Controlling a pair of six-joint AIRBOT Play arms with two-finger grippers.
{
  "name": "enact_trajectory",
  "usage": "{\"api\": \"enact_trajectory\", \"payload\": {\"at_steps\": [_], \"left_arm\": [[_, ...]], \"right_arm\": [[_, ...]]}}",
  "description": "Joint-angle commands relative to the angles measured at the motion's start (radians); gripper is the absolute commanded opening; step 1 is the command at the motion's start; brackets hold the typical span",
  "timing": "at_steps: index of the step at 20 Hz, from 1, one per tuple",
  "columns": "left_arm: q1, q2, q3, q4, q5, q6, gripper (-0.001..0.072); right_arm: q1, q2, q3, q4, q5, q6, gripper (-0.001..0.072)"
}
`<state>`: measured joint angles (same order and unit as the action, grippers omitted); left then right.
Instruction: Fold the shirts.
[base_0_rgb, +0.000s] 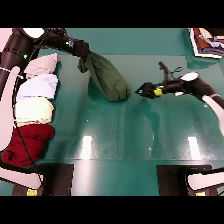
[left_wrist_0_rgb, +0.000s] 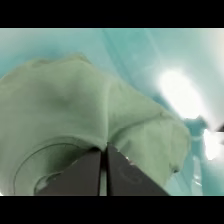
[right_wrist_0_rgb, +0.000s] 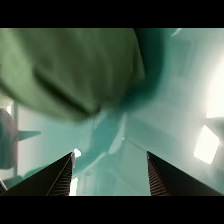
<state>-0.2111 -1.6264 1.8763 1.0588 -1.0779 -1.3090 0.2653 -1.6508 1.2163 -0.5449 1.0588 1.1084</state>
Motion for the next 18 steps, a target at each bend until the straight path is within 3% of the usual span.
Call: {"api": "enact_trajectory", "payload": {"at_steps": [1,2,3,4,5,8,11,14,18], "left_arm": [[0.000,0.002,0.001,0.011,-0.022,0.000,0.0025],[0.000,0.002,0.001,0.011,-0.025,0.000,0.0025],[0.000,0.002,0.001,0.012,-0.029,0.000,0.0025],[0.000,0.002,0.001,0.012,-0.031,0.000,0.0024],[0.000,0.002,0.001,0.012,-0.031,-0.003,0.0024],[0.000,0.035,0.001,0.107,-0.015,-0.060,0.0023],[0.000,0.163,0.003,0.243,0.041,-0.109,0.0023],[0.000,0.349,0.003,0.212,0.074,-0.108,0.0023],[0.000,0.573,0.003,0.060,0.028,-0.105,0.0024]], "right_arm": [[0.076,-0.161,0.134,0.036,-0.064,-0.025,0.0501],[0.089,-0.192,0.172,0.036,-0.065,-0.025,0.0488],[0.100,-0.217,0.209,0.028,-0.065,-0.025,0.0406],[0.108,-0.234,0.241,0.016,-0.064,-0.026,0.0277],[0.113,-0.243,0.269,-0.005,-0.064,-0.026,0.0045],[0.100,-0.217,0.337,-0.093,-0.051,-0.002,0.0017],[0.045,-0.077,0.395,-0.245,-0.025,0.047,0.0017],[-0.022,0.105,0.489,-0.288,0.071,0.048,0.0017],[-0.058,0.304,0.666,-0.295,0.246,0.069,0.0017]]}}
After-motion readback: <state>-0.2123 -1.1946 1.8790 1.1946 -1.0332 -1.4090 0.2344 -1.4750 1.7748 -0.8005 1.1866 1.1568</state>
